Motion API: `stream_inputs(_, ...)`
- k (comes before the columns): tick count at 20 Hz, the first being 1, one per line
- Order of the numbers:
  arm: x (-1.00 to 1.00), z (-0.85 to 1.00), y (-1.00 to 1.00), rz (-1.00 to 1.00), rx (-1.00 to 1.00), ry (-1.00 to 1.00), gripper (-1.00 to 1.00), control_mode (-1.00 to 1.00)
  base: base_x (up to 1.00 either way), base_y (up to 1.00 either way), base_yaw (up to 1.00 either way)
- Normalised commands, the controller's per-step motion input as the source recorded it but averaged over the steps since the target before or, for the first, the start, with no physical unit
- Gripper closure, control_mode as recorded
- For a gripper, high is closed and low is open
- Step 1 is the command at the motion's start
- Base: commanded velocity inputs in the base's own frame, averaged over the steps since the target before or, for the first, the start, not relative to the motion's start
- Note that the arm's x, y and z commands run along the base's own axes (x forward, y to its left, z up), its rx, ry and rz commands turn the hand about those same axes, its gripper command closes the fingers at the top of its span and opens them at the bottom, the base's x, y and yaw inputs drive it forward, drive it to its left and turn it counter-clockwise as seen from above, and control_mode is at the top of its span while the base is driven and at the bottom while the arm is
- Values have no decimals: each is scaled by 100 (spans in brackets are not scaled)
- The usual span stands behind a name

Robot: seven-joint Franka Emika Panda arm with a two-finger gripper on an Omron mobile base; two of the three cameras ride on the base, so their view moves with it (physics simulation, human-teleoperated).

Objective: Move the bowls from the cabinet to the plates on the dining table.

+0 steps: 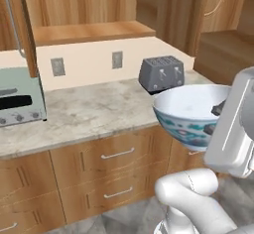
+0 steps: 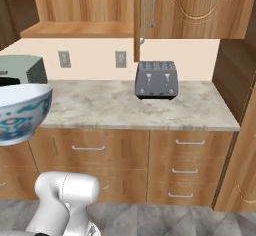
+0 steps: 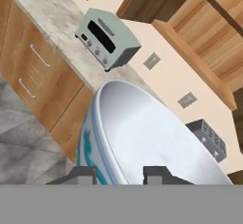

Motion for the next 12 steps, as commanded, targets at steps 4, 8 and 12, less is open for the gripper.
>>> stream_inputs(4, 0, 0, 0, 0, 0, 0, 100, 100, -52, 16, 16)
stream_inputs(8, 0, 0, 0, 0, 0, 0, 100, 100, -25, 12, 42)
stream_inputs(12, 0, 0, 0, 0, 0, 0, 100, 100, -3, 2, 59)
